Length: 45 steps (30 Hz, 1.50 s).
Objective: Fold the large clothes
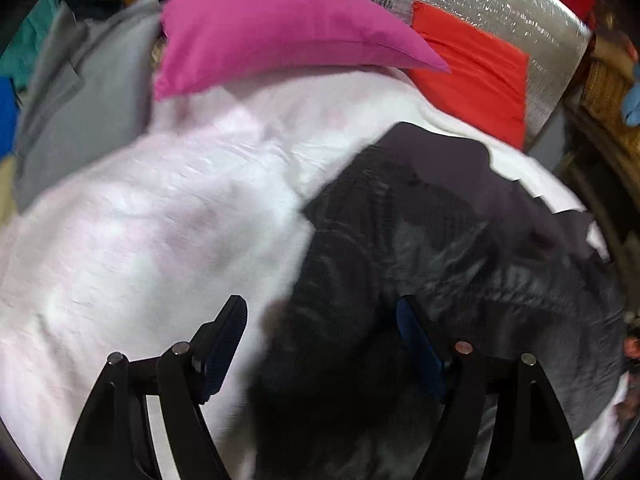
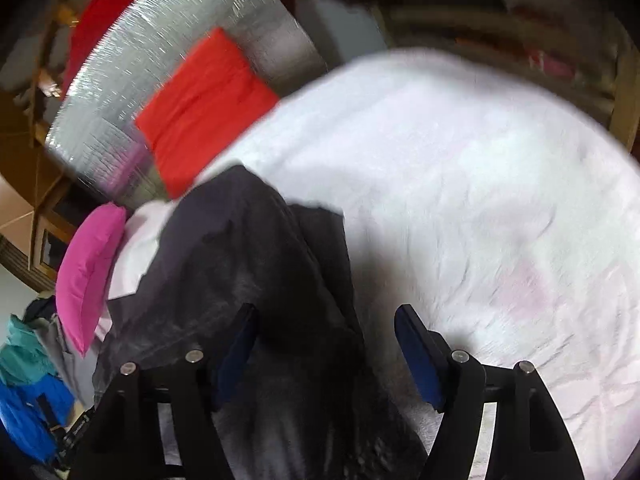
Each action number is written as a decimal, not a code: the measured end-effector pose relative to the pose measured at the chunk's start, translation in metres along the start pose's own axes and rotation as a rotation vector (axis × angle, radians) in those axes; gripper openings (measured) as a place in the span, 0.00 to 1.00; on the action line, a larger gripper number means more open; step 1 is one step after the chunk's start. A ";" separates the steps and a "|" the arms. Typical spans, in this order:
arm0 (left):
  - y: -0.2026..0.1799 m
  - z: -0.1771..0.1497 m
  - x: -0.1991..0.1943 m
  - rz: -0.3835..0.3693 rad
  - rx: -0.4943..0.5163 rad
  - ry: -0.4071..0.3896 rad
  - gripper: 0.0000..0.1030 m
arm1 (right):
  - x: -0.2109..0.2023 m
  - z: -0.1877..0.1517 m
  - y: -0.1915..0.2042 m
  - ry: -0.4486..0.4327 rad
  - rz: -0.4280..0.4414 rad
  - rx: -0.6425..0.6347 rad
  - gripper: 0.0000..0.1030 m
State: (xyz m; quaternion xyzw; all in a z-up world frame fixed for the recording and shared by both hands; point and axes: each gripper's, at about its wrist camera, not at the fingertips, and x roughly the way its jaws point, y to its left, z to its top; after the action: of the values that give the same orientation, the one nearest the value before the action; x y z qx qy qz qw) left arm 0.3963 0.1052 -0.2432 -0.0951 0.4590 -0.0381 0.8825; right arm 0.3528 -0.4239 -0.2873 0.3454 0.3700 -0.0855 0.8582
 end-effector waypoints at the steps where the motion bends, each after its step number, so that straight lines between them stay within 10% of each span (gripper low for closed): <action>1: -0.002 0.000 0.002 -0.024 -0.002 0.008 0.75 | 0.005 -0.001 -0.002 0.018 0.023 0.008 0.71; 5: -0.018 -0.001 0.001 -0.022 0.037 -0.009 0.36 | 0.005 -0.009 0.023 -0.019 0.029 -0.112 0.35; 8: -0.029 0.000 -0.008 0.018 0.070 -0.047 0.20 | -0.014 -0.013 0.042 -0.105 0.007 -0.190 0.27; 13: -0.021 0.000 -0.003 0.045 0.048 -0.007 0.27 | -0.005 -0.014 0.034 -0.080 -0.024 -0.149 0.26; 16: -0.014 -0.001 -0.003 0.119 0.039 0.010 0.59 | -0.003 -0.016 0.031 -0.063 -0.024 -0.130 0.30; 21: -0.003 0.002 -0.026 0.112 0.012 0.006 0.65 | -0.020 -0.010 0.026 -0.052 0.022 -0.058 0.37; 23: 0.002 0.001 -0.032 0.140 0.020 -0.007 0.71 | -0.025 -0.007 0.017 -0.058 0.050 -0.008 0.71; 25: 0.004 -0.001 -0.033 0.161 0.040 -0.013 0.72 | -0.028 -0.006 0.008 -0.084 0.079 0.049 0.76; 32: -0.003 -0.006 -0.013 0.183 0.105 -0.004 0.72 | 0.008 -0.013 -0.006 0.033 0.118 0.090 0.73; 34: -0.007 -0.008 -0.014 0.199 0.124 -0.026 0.72 | 0.007 -0.014 0.004 0.023 0.148 0.039 0.48; 36: -0.011 -0.008 -0.014 0.208 0.141 -0.040 0.71 | 0.006 -0.013 0.014 0.017 0.157 0.010 0.44; 40: -0.025 -0.007 -0.018 0.203 0.190 -0.058 0.41 | -0.013 -0.014 0.027 -0.045 0.148 -0.040 0.35; 45: -0.040 -0.012 -0.013 0.309 0.273 -0.071 0.50 | -0.016 -0.020 0.042 -0.076 0.079 -0.132 0.35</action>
State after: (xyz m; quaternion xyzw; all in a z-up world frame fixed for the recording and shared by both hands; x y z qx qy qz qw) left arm 0.3800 0.0664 -0.2318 0.0956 0.4273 0.0393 0.8982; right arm 0.3464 -0.3811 -0.2640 0.2989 0.3279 -0.0402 0.8953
